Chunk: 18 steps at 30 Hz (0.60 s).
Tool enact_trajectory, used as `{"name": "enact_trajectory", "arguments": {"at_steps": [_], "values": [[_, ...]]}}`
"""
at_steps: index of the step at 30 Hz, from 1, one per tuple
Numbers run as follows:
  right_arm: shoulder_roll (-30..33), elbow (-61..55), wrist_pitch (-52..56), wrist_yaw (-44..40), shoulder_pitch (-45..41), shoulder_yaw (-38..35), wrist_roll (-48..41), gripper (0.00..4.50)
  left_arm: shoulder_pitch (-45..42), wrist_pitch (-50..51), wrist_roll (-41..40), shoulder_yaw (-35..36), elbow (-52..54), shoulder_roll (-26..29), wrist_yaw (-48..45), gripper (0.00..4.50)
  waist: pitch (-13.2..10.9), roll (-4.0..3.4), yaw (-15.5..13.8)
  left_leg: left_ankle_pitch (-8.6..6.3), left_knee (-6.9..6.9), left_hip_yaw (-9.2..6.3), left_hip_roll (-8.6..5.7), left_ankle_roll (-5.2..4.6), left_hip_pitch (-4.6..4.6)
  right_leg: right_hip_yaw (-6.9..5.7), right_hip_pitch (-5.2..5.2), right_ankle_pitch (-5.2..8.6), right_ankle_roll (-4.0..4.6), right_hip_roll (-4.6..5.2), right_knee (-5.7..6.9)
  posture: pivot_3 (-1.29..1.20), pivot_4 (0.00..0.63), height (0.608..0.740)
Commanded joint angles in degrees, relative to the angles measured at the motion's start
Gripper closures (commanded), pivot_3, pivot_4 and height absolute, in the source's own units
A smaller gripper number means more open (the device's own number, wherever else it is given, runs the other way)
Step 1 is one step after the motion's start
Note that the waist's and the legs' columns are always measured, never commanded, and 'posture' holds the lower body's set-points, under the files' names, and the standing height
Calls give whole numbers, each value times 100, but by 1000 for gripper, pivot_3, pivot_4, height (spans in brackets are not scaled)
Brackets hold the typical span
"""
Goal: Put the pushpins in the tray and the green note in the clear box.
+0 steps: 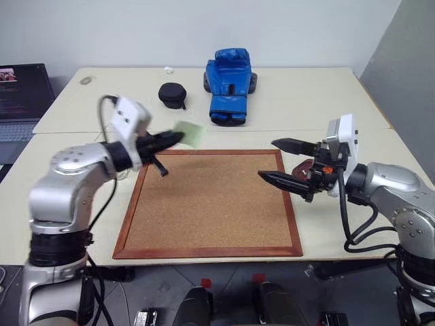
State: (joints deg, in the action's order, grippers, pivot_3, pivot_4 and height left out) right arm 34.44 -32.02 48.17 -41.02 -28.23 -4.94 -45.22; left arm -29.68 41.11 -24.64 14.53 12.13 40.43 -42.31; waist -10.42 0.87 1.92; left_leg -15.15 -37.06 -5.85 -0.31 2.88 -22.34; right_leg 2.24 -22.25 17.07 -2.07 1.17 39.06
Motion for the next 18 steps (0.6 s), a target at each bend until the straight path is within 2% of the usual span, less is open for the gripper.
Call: {"name": "enact_trajectory", "arguments": {"at_steps": [1, 8, 16, 18], "values": [[-109, -36, -76, 20, -306, 69, -168, 34, 110, 64, 126, 537, 85, 154, 593, 4500, 0, 1, -7, 0, 0, -1, 0, 0, 0, 0, 0, 0, 0, 1, -1, 0, 150, 740], [-291, 281, -299, -122, -659, 367, -57, 34, 366, -476, 1222, 1218, -1018, 216, 2367, 4500, 0, 1, -12, 0, 2, -6, 1, 0, 0, -3, -3, 0, 0, 2, 0, 0, 150, 740], [-292, 402, -449, -130, -600, 468, 87, 34, -109, -1352, 1284, 1018, -2470, -78, 2603, 4500, 3, 6, -49, 0, 0, -9, -7, 1, -5, -8, -3, -1, 1, 11, -2, 0, 150, 740], [-288, 401, -450, -120, -593, 453, 104, 0, -259, -1479, 1284, 953, -2746, -123, 2582, 4095, 4, 9, -42, 0, -1, -11, -8, 1, -8, -11, -4, -1, 1, 12, -2, 0, 150, 740]]}}
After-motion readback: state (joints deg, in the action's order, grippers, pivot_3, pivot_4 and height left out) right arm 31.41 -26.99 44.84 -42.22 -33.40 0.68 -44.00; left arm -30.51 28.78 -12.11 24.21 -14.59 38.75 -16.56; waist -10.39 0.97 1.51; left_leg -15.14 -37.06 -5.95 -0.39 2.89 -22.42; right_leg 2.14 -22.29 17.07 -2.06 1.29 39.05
